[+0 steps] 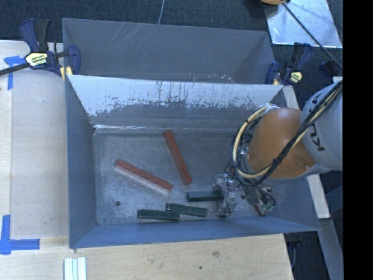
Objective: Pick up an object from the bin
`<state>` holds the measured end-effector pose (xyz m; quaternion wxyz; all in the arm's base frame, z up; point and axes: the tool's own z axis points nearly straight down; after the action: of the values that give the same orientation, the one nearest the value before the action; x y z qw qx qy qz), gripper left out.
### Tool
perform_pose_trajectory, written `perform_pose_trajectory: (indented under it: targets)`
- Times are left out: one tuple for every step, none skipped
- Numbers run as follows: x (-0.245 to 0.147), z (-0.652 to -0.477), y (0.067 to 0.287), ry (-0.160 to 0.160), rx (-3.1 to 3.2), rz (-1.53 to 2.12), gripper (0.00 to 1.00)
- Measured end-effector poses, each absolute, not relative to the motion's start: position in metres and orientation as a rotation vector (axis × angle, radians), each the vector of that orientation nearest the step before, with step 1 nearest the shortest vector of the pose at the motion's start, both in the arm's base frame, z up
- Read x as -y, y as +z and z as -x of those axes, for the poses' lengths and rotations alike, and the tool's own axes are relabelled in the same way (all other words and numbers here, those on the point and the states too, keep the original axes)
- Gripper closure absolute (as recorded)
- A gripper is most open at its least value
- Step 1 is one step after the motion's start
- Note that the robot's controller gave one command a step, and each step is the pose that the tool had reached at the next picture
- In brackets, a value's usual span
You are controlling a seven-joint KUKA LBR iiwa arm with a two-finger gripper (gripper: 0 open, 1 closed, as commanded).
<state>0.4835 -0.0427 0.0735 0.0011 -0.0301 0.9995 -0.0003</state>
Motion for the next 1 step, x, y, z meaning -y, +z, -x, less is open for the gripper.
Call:
perform_pose_trajectory:
  targets:
    - [0.0427,-0.4835,0.0735,-0.001,-3.138,0.095,1.00]
